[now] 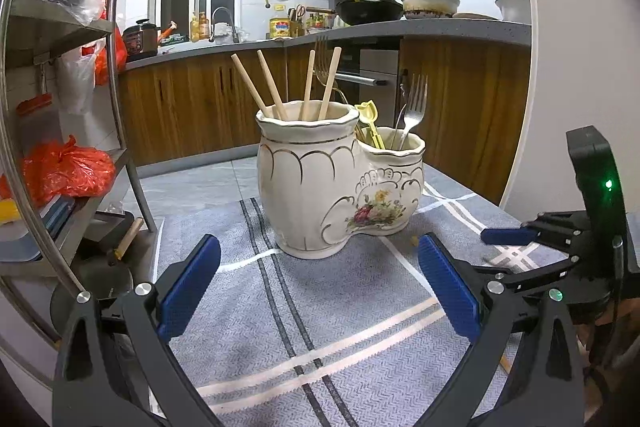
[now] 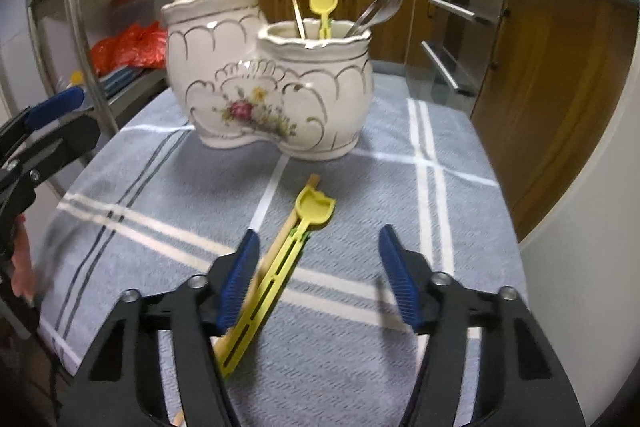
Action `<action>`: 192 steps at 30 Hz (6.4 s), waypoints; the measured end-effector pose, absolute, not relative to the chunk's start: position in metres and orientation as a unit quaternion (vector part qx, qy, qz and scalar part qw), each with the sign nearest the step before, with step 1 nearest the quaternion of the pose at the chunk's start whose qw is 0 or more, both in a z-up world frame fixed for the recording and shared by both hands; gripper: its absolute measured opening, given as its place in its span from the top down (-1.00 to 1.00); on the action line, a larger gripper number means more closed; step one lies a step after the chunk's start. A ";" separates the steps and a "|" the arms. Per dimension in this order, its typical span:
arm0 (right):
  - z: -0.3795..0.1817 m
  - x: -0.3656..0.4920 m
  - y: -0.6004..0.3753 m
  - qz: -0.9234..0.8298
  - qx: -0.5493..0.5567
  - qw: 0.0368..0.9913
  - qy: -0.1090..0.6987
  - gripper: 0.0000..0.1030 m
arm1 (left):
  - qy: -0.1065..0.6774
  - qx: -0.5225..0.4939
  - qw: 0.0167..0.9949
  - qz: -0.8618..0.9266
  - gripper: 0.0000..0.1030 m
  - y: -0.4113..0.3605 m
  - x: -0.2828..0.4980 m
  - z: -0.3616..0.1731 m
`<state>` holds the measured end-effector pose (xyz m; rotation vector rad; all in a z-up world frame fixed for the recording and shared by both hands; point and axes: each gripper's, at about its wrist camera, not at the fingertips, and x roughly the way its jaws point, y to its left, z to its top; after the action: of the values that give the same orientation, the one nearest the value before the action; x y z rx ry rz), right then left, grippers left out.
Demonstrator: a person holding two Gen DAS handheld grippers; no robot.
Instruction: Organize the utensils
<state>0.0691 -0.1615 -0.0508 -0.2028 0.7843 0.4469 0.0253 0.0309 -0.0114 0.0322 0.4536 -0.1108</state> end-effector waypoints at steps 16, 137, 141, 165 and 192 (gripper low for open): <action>-0.059 0.081 -0.158 0.204 -0.114 0.880 0.414 0.45 | 0.226 0.020 0.972 -0.059 -0.89 0.029 0.025 -0.011; 0.015 0.190 -0.121 0.272 0.080 0.949 0.134 0.80 | 0.066 -0.028 0.990 -0.121 0.89 0.043 0.141 0.067; 0.013 0.185 -0.120 0.267 0.059 0.953 0.132 0.80 | 0.091 -0.028 0.988 -0.124 0.89 0.047 0.139 0.065; 0.002 0.154 -0.134 0.266 0.025 0.941 0.207 0.75 | 0.152 -0.003 0.981 -0.117 0.89 0.041 0.127 0.054; 0.006 0.074 -0.183 0.243 -0.019 0.954 0.176 0.53 | 0.178 0.021 0.980 -0.089 0.89 0.030 0.053 0.014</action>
<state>0.0737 -0.1828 0.0062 -0.0378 0.3575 0.4935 0.0525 0.0303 0.0139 0.0413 0.3577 -0.1785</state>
